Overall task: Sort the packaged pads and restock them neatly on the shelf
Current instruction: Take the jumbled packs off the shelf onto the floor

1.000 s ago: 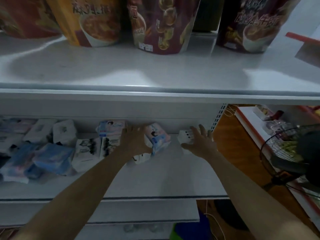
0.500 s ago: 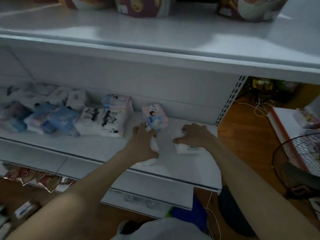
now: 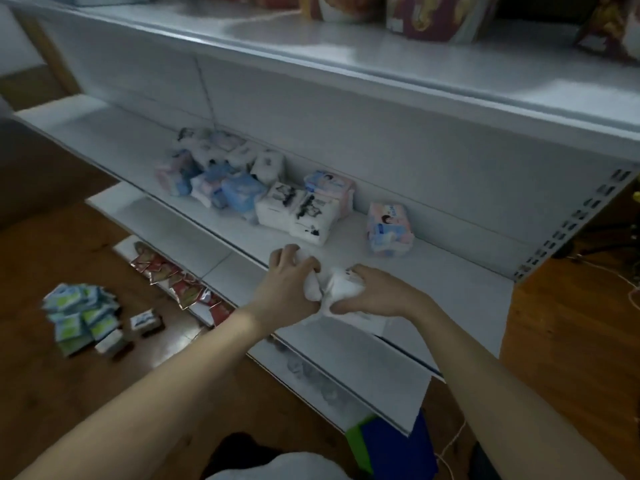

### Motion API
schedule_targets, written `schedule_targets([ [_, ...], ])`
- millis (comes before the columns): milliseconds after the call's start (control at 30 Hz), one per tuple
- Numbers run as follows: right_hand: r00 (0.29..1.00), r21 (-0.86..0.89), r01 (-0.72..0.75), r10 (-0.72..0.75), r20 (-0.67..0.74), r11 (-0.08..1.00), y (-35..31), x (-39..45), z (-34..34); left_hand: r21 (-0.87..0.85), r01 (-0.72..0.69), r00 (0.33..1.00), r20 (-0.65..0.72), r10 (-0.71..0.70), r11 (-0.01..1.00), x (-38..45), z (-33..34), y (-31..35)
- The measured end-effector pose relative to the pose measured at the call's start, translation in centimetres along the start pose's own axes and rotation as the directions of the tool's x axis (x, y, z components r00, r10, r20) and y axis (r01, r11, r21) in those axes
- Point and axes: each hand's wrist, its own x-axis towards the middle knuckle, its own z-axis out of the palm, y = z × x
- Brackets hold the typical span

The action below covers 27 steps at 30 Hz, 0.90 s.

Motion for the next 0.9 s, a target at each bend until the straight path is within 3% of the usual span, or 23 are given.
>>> schedule_targets([
  [167,0.985,0.099,0.132,-0.141,0.096,0.986,-7.1,2.6,3.9,-0.07,0.214,0.971,-0.09,-0.22,0.974,-5.2,-2.9,-6.5],
  [233,0.971,0.128,0.149,-0.169,0.166,0.981,-10.1,4.2,6.9,-0.12,0.293,0.939,-0.148,-0.309,0.948,-8.2,-3.6,-9.8],
  [433,0.914,0.187,0.157,-0.215,0.345,0.97,-20.5,10.0,19.3,-0.201,0.523,0.82,-0.147,-0.553,0.829,-18.1,-5.0,-22.6],
  [667,0.86,0.442,-0.092,-0.152,0.487,0.892,-30.9,14.6,35.3,-0.237,0.705,0.67,-0.087,-0.737,0.668,-29.6,-8.2,-38.8],
  [900,0.842,0.476,-0.193,-0.104,0.529,0.858,-37.9,18.9,42.4,-0.406,0.772,0.513,-0.057,-0.857,0.489,-33.3,-9.5,-48.3],
])
